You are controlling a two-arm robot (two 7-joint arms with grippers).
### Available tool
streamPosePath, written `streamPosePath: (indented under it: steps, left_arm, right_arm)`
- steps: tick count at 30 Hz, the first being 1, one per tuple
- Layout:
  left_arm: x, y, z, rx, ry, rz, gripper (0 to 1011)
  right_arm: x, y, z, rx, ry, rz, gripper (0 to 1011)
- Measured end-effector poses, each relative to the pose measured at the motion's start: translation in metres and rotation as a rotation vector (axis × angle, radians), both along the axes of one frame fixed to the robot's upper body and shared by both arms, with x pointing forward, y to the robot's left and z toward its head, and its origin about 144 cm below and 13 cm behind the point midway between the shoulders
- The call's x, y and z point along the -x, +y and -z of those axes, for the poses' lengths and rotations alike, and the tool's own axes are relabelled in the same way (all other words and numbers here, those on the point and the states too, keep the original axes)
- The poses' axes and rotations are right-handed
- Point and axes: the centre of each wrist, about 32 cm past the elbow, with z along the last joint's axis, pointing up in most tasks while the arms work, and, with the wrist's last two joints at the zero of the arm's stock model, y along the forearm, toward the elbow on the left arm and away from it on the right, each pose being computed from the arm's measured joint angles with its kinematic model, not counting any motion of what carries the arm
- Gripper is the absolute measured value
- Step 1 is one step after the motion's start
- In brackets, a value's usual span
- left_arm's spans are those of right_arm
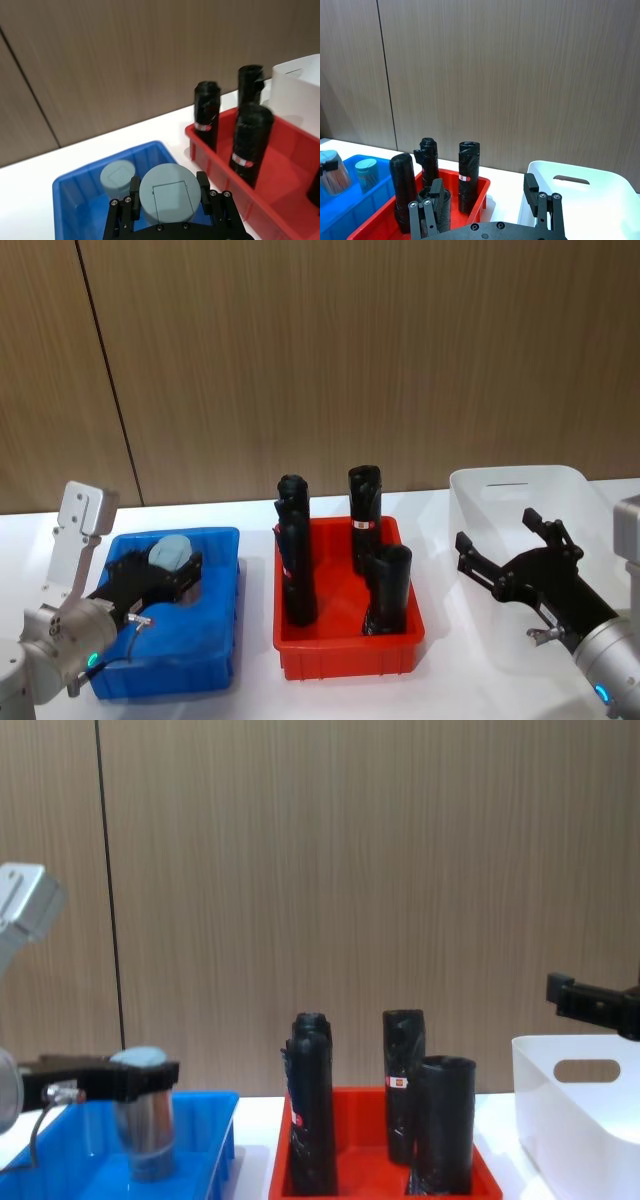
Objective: Pick the cotton swabs from the blue box and place them into the white box.
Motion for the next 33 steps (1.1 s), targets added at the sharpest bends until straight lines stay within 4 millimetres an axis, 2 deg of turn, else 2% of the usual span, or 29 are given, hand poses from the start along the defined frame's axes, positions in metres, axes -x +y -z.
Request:
streamPosePath:
  steps: [17, 33]
  left_arm:
    - [-0.002, 0.007, -0.028, 0.009, -0.114, 0.239, 671]
    - [-0.010, 0.011, -0.039, 0.043, -0.137, 0.480, 671]
  right_arm:
    - [0.000, 0.000, 0.000, 0.000, 0.000, 0.000, 1002]
    - [0.000, 0.000, 0.000, 0.000, 0.000, 0.000, 1002]
